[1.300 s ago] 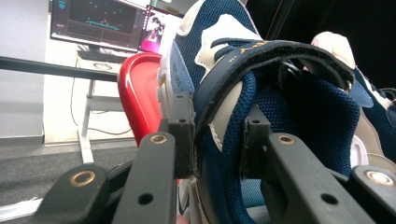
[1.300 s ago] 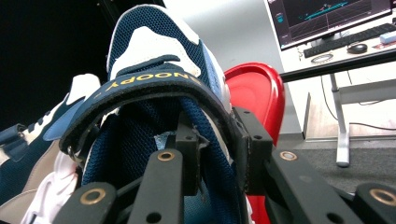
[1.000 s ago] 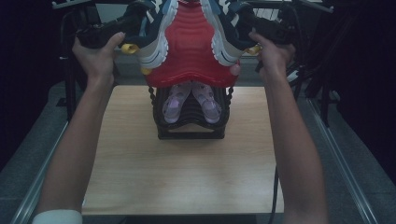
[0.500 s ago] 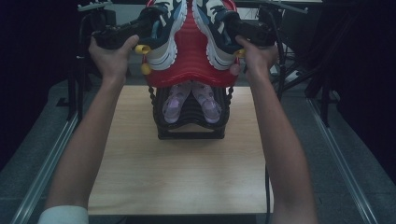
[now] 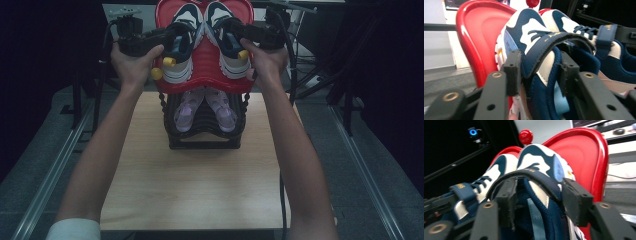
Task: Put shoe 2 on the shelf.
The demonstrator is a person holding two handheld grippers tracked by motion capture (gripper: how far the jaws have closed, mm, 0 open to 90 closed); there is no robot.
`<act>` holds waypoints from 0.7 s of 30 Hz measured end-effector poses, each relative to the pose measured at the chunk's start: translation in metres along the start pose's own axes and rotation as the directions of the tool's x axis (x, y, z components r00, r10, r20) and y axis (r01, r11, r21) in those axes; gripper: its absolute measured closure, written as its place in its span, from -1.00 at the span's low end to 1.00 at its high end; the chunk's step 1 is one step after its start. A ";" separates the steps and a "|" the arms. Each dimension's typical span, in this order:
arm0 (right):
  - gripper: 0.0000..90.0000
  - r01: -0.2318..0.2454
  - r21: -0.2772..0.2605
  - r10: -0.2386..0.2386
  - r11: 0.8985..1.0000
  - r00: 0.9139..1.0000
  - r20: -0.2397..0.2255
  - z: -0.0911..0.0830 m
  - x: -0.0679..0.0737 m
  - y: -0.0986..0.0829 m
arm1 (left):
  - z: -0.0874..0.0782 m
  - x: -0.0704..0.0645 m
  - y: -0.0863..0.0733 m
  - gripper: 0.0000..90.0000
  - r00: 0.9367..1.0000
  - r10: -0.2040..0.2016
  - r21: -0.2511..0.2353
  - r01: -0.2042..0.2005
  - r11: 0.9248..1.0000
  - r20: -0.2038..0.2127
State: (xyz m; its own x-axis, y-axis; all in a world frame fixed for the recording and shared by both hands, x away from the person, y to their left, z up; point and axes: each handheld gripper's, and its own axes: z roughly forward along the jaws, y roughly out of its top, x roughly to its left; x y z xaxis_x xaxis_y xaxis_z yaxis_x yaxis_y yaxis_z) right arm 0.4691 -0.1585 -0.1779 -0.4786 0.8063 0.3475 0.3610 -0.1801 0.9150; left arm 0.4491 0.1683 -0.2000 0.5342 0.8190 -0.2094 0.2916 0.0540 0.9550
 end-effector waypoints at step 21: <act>-0.30 0.013 -0.077 -0.027 0.997 0.984 -0.177 -0.034 -0.014 -0.012 | -0.034 0.013 -0.005 0.05 0.992 -0.089 -0.053 0.094 0.994 0.089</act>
State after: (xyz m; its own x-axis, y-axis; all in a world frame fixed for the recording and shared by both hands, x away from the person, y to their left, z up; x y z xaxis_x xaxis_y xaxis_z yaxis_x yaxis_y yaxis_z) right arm 0.4444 -0.1871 -0.1867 -0.6223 0.6984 0.3536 0.2922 -0.2119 0.9326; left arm 0.4274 0.1976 -0.2007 0.5742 0.7570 -0.3119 0.2985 0.1611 0.9407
